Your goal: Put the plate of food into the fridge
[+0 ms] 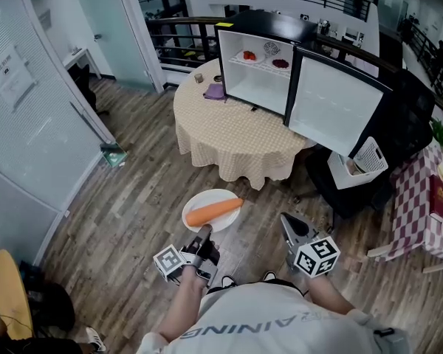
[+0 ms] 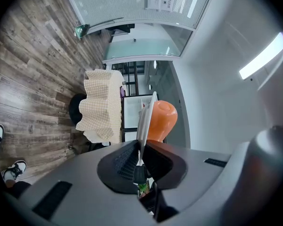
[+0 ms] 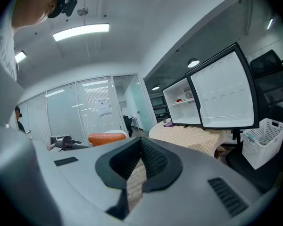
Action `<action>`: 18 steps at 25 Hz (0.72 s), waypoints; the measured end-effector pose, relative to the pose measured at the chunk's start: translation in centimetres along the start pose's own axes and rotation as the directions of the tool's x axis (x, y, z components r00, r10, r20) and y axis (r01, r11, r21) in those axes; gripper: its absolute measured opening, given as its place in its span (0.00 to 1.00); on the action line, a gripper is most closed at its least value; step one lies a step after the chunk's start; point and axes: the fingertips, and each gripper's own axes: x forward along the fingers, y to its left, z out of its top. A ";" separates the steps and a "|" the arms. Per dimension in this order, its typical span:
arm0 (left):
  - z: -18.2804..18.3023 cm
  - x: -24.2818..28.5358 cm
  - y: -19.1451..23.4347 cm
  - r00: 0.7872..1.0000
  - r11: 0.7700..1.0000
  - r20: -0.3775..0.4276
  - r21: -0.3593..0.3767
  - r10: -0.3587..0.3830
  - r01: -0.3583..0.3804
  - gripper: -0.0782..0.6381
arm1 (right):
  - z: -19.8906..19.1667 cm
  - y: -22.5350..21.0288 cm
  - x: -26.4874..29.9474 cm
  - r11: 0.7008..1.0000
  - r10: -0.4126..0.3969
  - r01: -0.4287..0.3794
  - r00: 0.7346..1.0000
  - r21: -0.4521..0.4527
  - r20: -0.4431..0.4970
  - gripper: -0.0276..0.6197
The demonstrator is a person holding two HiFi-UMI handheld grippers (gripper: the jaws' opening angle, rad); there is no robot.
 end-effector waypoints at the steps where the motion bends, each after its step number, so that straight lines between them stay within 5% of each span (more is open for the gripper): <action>1: 0.4 -0.2 0.0 1.000 1.000 0.000 -0.001 0.001 -0.001 0.15 | -0.2 0.3 0.4 1.000 -0.003 0.003 1.000 0.002 -0.005 0.08; 9: 4.2 -2.4 1.4 1.000 0.999 -0.019 0.041 0.002 -0.001 0.15 | -2.2 3.6 3.2 1.000 -0.021 0.020 0.999 -0.006 -0.033 0.08; 18: 6.9 -1.0 2.8 1.000 1.000 -0.017 0.009 0.003 -0.003 0.15 | -2.8 3.6 6.5 1.000 -0.027 0.027 0.997 -0.001 -0.072 0.08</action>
